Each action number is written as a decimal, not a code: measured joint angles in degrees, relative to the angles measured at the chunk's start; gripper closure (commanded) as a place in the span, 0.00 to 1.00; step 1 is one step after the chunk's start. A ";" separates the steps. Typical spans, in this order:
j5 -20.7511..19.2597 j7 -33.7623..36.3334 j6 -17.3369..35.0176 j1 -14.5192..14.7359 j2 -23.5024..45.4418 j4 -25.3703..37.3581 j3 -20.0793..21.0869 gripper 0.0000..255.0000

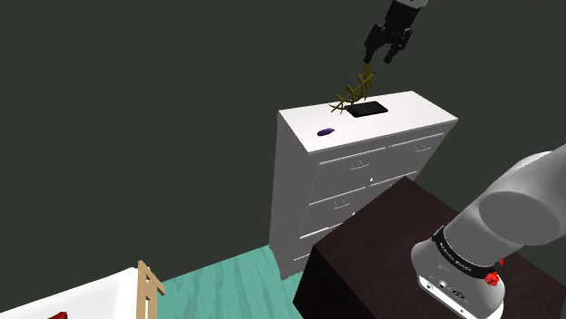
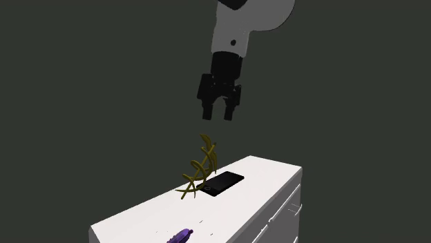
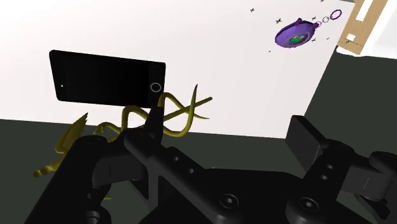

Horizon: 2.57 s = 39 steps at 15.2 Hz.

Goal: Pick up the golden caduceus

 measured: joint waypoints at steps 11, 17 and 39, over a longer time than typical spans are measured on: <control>13.53 -4.48 1.32 -4.34 24.23 18.24 -5.92 0.00; 18.80 -5.69 1.77 -7.14 33.05 24.45 -6.18 0.00; 19.07 -5.89 2.17 -7.25 33.39 24.24 -6.13 1.00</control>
